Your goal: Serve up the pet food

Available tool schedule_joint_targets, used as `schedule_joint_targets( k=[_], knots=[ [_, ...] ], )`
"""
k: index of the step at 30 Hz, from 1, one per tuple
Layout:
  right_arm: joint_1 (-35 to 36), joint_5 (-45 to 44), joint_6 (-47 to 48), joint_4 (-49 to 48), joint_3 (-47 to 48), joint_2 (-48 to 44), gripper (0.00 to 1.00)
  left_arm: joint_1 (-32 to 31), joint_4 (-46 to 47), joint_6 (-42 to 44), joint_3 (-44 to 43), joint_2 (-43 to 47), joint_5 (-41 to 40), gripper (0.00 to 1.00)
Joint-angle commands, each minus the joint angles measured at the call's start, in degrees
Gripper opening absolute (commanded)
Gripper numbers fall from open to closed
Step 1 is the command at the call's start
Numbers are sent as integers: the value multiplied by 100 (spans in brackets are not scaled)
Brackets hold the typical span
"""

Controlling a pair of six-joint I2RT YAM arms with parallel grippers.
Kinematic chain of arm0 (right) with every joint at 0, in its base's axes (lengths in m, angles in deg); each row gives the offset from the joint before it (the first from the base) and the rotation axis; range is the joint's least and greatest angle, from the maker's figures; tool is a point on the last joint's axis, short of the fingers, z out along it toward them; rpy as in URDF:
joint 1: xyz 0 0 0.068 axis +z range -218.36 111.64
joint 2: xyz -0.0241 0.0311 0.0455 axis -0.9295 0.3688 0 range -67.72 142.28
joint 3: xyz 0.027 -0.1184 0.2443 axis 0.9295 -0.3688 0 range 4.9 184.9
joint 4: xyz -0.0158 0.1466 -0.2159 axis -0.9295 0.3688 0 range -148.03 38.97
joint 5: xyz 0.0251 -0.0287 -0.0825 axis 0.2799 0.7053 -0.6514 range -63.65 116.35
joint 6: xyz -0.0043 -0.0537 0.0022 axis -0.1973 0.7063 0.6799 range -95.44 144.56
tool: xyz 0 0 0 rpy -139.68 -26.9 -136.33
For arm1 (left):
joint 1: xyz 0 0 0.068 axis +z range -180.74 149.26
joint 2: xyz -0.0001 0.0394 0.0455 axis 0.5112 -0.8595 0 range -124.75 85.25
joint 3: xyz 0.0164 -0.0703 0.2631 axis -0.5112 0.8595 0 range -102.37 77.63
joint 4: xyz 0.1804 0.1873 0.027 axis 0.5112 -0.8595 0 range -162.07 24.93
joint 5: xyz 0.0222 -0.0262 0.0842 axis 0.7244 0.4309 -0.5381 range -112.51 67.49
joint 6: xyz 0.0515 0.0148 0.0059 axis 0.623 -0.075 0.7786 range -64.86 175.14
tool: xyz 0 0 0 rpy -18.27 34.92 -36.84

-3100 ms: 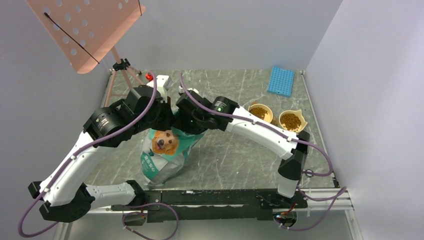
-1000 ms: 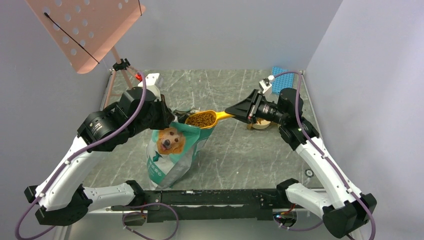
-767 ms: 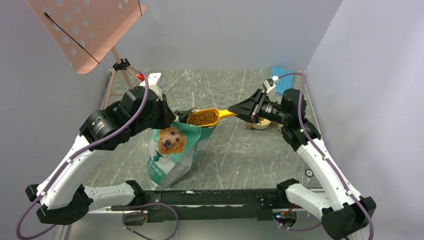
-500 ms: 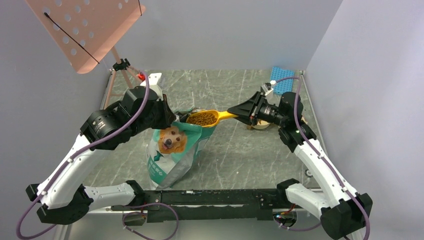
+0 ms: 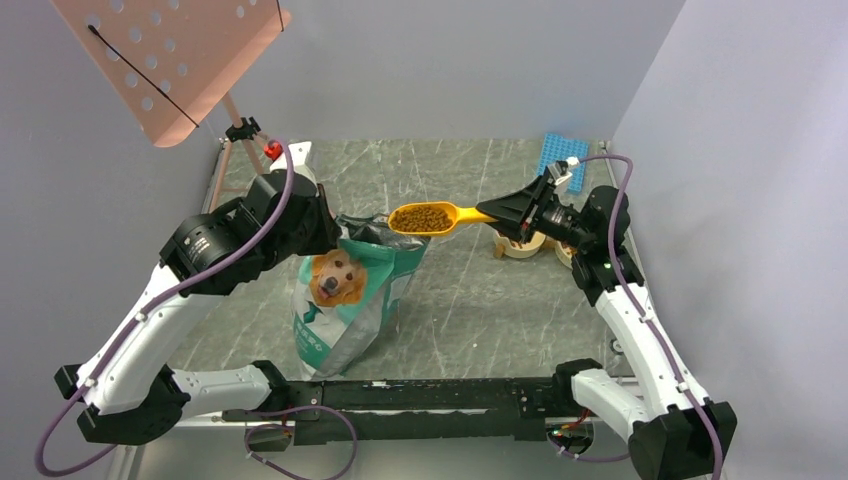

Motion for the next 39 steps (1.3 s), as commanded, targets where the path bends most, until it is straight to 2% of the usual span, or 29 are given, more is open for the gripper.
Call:
schedule_joint_targets(
  k=[1,8,14,17,22,28,39],
  knots=[
    [-364,384,-368,-414,1,-107,0,135,-343,62,-174,-21,-611,0],
    [-1174,901,-652,-773,157,-70,0,235,-630,34,-306,-190,-680,0],
    [-2350,1264,-1121,-1673,-2,66,0,281,-577,191,-246,-43,-678,0],
    [-2957,1326,-1056,-1827,-98,172,0,292,-580,271,-271,7,-676,0],
    [-3684,1206,-667,-1910,-477,291,0,292,-565,406,-261,107,-684,0],
    [-4134,918,-204,-2133,-1072,460,0,288,-510,613,-193,285,-809,0],
    [-4865,570,1771,-697,-1473,746,0,230,-323,872,-67,485,-893,0]
  ],
)
